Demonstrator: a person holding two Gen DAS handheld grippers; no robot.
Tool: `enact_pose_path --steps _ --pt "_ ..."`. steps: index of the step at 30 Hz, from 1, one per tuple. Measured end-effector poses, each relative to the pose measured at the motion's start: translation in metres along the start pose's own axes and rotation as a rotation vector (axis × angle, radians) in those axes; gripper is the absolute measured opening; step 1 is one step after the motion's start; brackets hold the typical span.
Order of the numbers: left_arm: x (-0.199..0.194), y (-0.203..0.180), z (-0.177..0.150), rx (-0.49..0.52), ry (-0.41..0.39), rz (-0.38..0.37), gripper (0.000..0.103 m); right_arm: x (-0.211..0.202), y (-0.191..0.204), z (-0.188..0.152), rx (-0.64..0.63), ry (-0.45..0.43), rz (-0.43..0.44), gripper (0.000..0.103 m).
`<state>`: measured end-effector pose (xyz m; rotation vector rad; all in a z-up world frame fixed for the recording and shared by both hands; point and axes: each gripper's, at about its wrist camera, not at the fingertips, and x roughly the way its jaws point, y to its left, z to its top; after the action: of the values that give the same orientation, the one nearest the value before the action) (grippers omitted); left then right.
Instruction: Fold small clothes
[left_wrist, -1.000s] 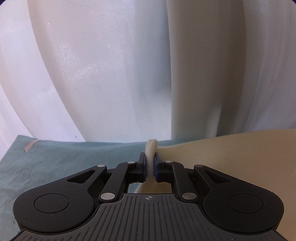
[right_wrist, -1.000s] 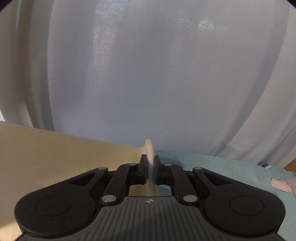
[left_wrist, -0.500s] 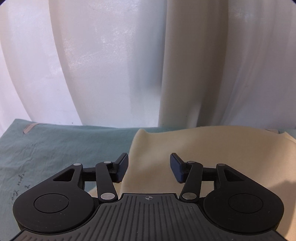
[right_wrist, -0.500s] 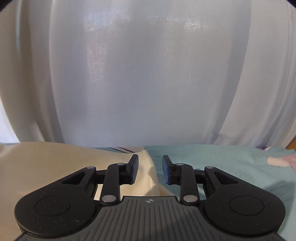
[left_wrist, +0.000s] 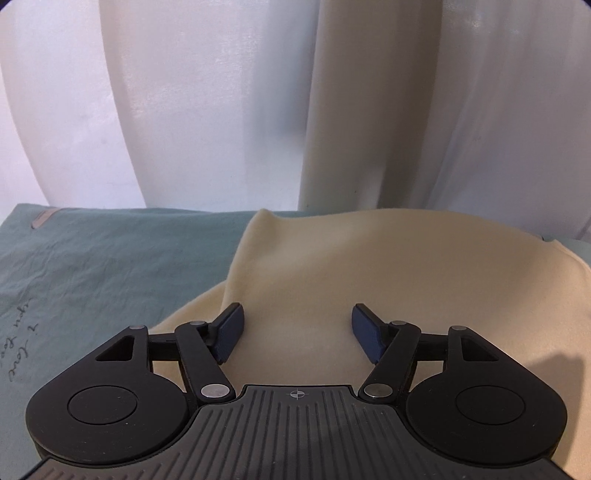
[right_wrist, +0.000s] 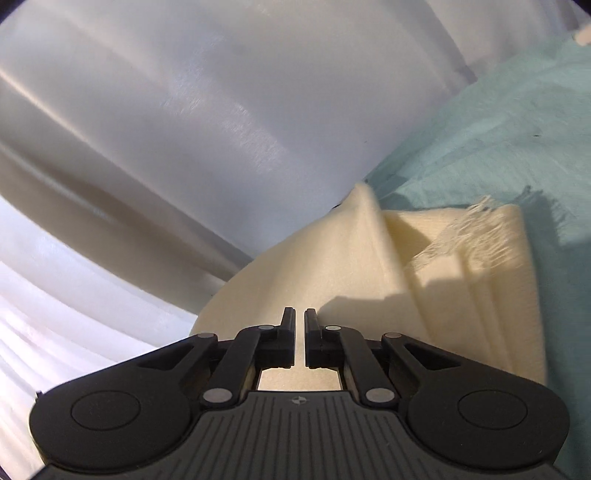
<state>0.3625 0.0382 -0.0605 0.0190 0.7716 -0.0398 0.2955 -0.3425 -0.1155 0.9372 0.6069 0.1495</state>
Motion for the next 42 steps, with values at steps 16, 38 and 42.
enact_pose_path --steps 16,38,42 --pt "-0.056 0.114 -0.046 -0.299 0.14 -0.121 0.079 -0.087 0.071 -0.056 -0.56 -0.078 -0.251 0.028" --pt "-0.025 0.136 -0.051 -0.57 0.212 -0.495 0.056 -0.081 0.114 -0.111 -0.627 0.084 -0.117 0.034" --pt "-0.012 0.137 -0.048 -0.579 0.237 -0.488 0.038 -0.078 0.117 -0.116 -0.639 0.101 -0.11 0.032"
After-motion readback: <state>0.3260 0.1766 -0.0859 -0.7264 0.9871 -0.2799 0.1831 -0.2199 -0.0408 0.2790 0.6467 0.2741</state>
